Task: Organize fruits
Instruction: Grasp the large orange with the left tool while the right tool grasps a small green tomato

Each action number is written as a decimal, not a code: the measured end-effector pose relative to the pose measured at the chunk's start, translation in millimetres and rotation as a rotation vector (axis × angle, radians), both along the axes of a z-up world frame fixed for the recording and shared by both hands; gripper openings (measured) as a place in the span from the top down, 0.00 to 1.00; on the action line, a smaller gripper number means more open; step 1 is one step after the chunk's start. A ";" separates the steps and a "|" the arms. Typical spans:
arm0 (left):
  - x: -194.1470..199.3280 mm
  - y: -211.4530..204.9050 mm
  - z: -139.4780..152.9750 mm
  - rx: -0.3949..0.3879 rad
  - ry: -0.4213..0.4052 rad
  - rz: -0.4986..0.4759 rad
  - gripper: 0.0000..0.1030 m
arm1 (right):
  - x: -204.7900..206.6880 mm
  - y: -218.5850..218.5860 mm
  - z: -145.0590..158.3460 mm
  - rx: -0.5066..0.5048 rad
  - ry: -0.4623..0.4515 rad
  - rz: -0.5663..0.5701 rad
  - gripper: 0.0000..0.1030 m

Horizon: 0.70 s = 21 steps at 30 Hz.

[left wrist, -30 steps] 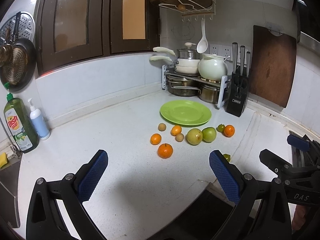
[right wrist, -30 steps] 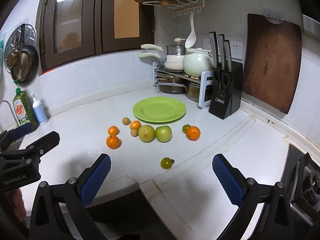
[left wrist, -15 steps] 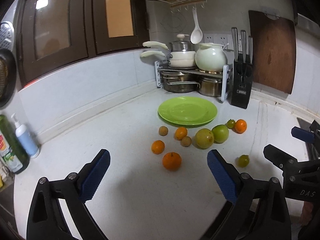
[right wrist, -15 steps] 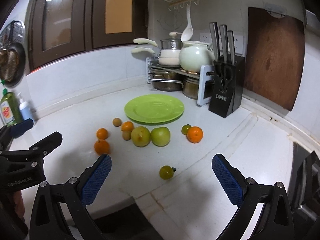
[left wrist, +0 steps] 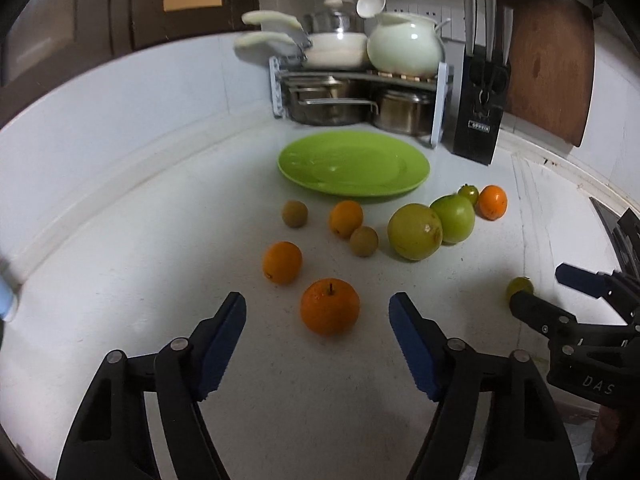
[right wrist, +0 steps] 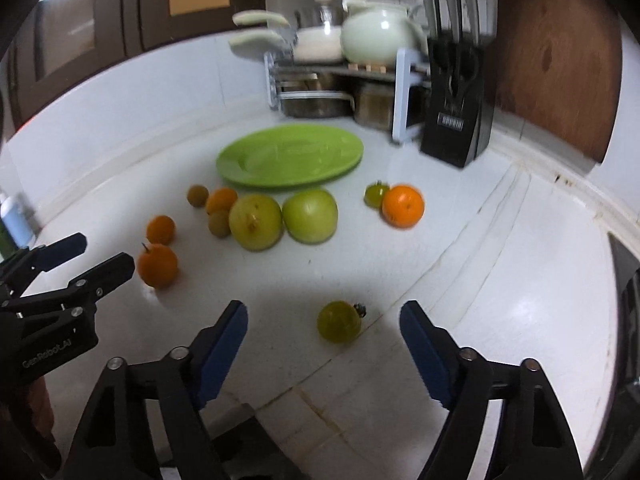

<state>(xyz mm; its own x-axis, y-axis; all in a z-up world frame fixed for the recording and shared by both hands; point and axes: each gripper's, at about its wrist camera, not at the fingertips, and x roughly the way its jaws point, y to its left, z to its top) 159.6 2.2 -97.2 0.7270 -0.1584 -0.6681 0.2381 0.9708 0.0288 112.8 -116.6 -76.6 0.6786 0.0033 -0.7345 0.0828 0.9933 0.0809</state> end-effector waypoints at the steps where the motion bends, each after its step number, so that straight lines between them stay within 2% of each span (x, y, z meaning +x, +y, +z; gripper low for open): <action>1: 2.3 1.0 -1.6 -0.003 0.005 -0.004 0.30 | 2.4 -0.6 -3.2 0.011 0.012 -0.005 0.29; 9: 21.7 0.1 -18.1 -0.012 0.063 -0.033 0.44 | 15.7 -1.3 -17.0 0.030 0.056 -0.028 0.40; 11: 24.3 0.0 -20.5 -0.011 0.074 -0.041 0.52 | 17.9 -1.3 -19.4 0.032 0.065 -0.030 0.41; 21: 32.0 -2.9 -26.2 -0.021 0.105 -0.077 0.60 | 22.5 -5.5 -23.2 0.032 0.082 -0.039 0.60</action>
